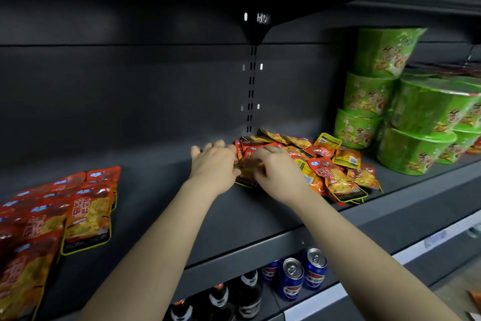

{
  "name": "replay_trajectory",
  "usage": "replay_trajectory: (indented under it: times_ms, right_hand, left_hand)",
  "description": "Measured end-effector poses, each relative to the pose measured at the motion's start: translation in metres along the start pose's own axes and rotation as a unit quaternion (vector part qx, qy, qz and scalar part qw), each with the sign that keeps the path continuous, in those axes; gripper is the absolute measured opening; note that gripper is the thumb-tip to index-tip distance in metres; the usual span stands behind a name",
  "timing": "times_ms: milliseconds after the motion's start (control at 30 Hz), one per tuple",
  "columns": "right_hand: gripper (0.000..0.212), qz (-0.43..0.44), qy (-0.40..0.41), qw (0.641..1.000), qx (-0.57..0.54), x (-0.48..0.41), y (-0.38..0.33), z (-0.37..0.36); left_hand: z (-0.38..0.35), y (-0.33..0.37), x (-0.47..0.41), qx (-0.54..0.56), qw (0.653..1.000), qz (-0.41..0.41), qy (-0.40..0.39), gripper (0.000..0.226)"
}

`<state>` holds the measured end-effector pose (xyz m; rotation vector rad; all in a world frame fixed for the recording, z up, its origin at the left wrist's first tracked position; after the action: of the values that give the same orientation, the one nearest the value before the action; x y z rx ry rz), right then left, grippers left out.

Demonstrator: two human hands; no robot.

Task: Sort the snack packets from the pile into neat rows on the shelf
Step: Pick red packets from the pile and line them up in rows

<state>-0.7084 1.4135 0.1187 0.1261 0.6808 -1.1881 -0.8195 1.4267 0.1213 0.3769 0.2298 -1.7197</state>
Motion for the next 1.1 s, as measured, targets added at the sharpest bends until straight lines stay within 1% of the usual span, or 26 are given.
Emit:
replay_trajectory:
  times_ms: [133, 300, 433, 567, 633, 700, 767, 800, 833, 900, 933, 967, 1000, 1033, 1100]
  right_hand:
    - [0.020, -0.014, 0.014, 1.000, -0.022, -0.001, 0.019, 0.004]
    - [0.016, -0.002, 0.054, 0.998, -0.037, -0.005, 0.029, 0.014]
    - [0.015, -0.003, 0.082, 0.995, -0.052, -0.009, 0.036, 0.019]
    - [0.014, -0.002, 0.092, 0.995, -0.050, -0.012, 0.038, 0.016]
    - [0.015, -0.003, 0.092, 0.994, -0.053, -0.014, 0.038, 0.014]
    - [0.016, -0.003, 0.094, 0.994, -0.063, -0.017, 0.037, 0.013]
    - [0.019, -0.013, 0.092, 0.992, -0.082, -0.019, 0.038, 0.011]
    - [0.022, -0.023, 0.090, 0.991, -0.094, -0.021, 0.039, 0.010]
    - [0.026, -0.037, 0.087, 0.989, -0.110, -0.023, 0.039, 0.008]
    - [0.036, -0.072, 0.073, 0.981, -0.167, -0.028, 0.039, 0.004]
    - [0.040, -0.092, 0.062, 0.972, -0.207, -0.031, 0.038, 0.001]
    - [0.042, -0.109, 0.048, 0.960, -0.253, -0.033, 0.035, -0.002]
    - [0.041, -0.120, 0.035, 0.945, -0.301, -0.036, 0.030, -0.005]
    - [0.037, -0.123, 0.024, 0.928, -0.350, -0.039, 0.023, -0.008]
    - [0.026, -0.121, 0.013, 0.895, -0.429, -0.044, 0.011, -0.013]
  left_hand:
    - [-0.021, 0.009, -0.009, 0.020, 0.999, 0.006, -0.028, 0.054]
    - [-0.037, 0.010, -0.014, 0.048, 0.998, 0.032, 0.019, 0.066]
    - [-0.049, 0.013, -0.015, 0.048, 0.998, 0.031, 0.016, 0.078]
    - [-0.051, 0.006, -0.017, 0.099, 0.993, 0.058, 0.025, 0.087]
    - [-0.053, -0.001, -0.018, 0.132, 0.988, 0.081, 0.022, 0.086]
    - [-0.053, -0.010, -0.019, 0.172, 0.980, 0.099, 0.027, 0.072]
    - [-0.045, -0.025, -0.022, 0.235, 0.962, 0.125, 0.062, 0.049]
    - [-0.039, -0.035, -0.022, 0.275, 0.946, 0.148, 0.086, 0.037]
    - [-0.037, -0.044, -0.022, 0.330, 0.922, 0.173, 0.108, 0.027]
    - [-0.036, -0.057, -0.020, 0.474, 0.844, 0.214, 0.131, 0.014]
    - [-0.037, -0.058, -0.019, 0.532, 0.806, 0.222, 0.132, 0.014]
    - [-0.036, -0.056, -0.019, 0.567, 0.783, 0.220, 0.129, 0.015]
    - [-0.034, -0.052, -0.019, 0.587, 0.772, 0.208, 0.126, 0.017]
    - [-0.033, -0.048, -0.019, 0.594, 0.773, 0.191, 0.119, 0.018]
    - [-0.032, -0.036, -0.019, 0.598, 0.784, 0.144, 0.087, 0.021]
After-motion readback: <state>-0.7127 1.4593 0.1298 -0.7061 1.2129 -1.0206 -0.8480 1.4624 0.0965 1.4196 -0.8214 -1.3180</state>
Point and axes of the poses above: each hand's wrist, its own x-axis away from the middle knuckle, its own z-axis out of the back of the hand, y = z × x, the point moved 10 cm from there along -x, towards the middle knuckle, and after that the axes turned 8 degrees about y, right-handed, at the moved point
